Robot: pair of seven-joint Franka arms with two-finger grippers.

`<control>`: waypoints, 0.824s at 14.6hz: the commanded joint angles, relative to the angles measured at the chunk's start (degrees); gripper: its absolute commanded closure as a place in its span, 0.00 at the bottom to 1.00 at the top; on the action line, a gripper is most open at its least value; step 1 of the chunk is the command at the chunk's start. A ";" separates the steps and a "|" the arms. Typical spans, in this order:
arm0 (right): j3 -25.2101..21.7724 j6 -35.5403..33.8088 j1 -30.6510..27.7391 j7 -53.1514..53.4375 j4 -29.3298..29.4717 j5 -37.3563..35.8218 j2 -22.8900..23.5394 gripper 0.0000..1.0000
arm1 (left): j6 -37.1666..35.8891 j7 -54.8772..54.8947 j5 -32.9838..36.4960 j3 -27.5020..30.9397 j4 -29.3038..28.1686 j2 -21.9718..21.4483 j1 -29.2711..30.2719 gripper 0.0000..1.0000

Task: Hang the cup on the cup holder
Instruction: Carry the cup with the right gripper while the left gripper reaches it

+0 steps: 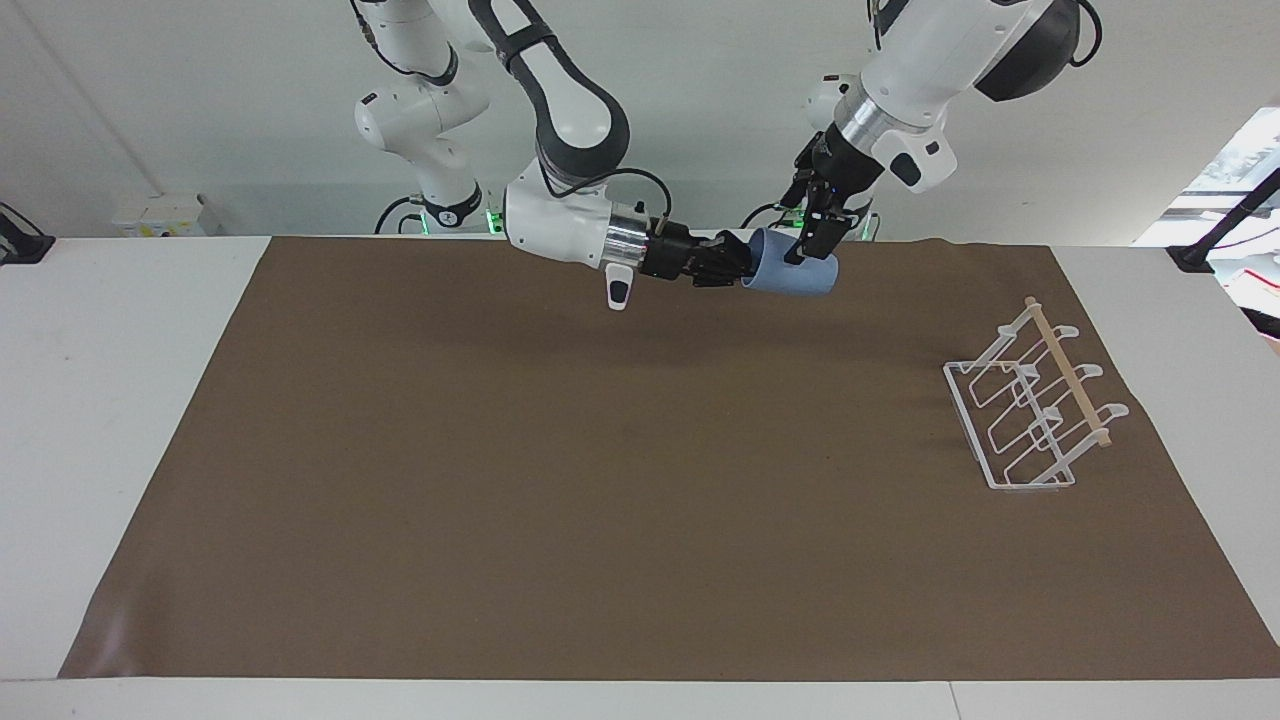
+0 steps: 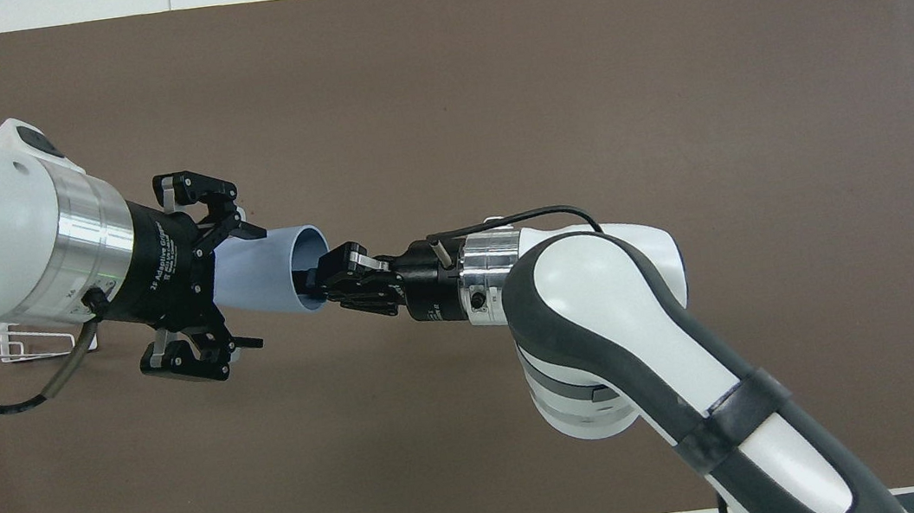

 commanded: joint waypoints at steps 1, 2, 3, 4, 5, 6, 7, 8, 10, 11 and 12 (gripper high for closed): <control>-0.13 0.59 0.09 -0.02 -0.92 1.66 -1.42 1.00 | 4.04 -0.36 0.22 0.43 -7.47 -3.33 0.03 0.00; -0.13 0.59 0.09 -0.02 -0.92 1.66 -1.33 1.00 | 6.23 -0.54 0.13 0.43 -8.62 -3.33 0.03 0.00; -0.13 0.59 0.09 -0.02 -0.92 1.66 -1.33 1.00 | 7.30 -1.32 0.22 0.43 -9.07 -3.07 0.03 0.00; -0.13 0.59 0.09 -0.02 -0.92 1.66 -1.33 1.00 | 8.44 -2.03 0.22 0.43 -9.16 -2.81 0.03 0.00; -0.22 0.59 0.09 -0.02 -0.92 1.66 -1.33 1.00 | 9.41 -2.03 0.13 0.43 -9.25 -2.81 0.03 0.00; -0.13 0.59 0.00 -0.02 -0.92 1.66 -1.33 1.00 | 10.38 -2.12 0.22 0.43 -9.25 -2.72 0.03 0.00; -0.13 0.59 0.00 -0.02 -0.92 1.66 -1.33 1.00 | 10.82 -2.03 0.22 0.43 -9.51 -2.63 0.03 0.00; -0.13 0.59 0.00 -0.02 -0.92 1.66 -1.33 1.00 | 10.74 -1.86 0.22 0.43 -9.77 -2.54 -0.31 0.00; -0.13 0.59 0.00 0.06 -0.83 1.66 -1.33 1.00 | 10.83 -1.51 0.22 0.43 -10.74 -2.72 -0.58 0.00; -0.13 0.59 0.00 0.06 -0.92 1.66 -1.33 1.00 | 10.91 -1.33 0.22 0.35 -10.74 -2.72 -0.76 0.00; -0.13 0.59 0.00 -0.02 -0.83 1.66 -1.33 1.00 | 11.00 -1.33 0.22 0.26 -10.74 -2.72 -1.54 0.00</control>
